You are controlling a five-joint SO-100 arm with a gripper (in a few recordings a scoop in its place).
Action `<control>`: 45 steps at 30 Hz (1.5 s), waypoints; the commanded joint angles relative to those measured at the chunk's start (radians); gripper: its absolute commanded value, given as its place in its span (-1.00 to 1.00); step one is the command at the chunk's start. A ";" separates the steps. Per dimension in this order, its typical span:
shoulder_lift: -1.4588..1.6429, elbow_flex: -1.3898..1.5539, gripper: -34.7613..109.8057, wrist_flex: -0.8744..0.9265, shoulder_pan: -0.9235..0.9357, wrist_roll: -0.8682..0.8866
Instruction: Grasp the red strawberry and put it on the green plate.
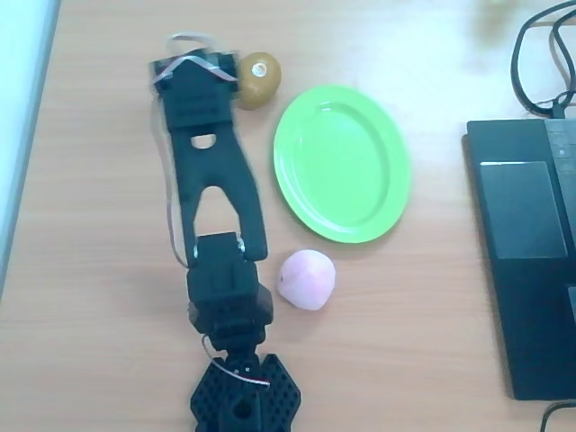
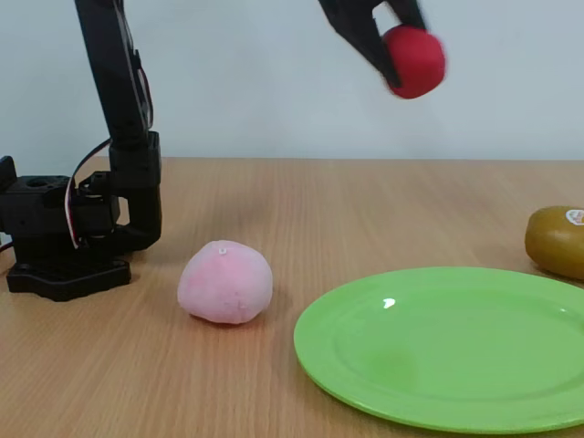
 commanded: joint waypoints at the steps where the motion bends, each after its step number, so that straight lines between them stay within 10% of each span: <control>1: 0.031 -0.018 -0.51 -0.018 0.132 0.121; 28: -0.736 -0.189 -0.50 -0.213 0.422 0.232; 45: -0.673 -0.156 0.02 -0.222 0.446 0.245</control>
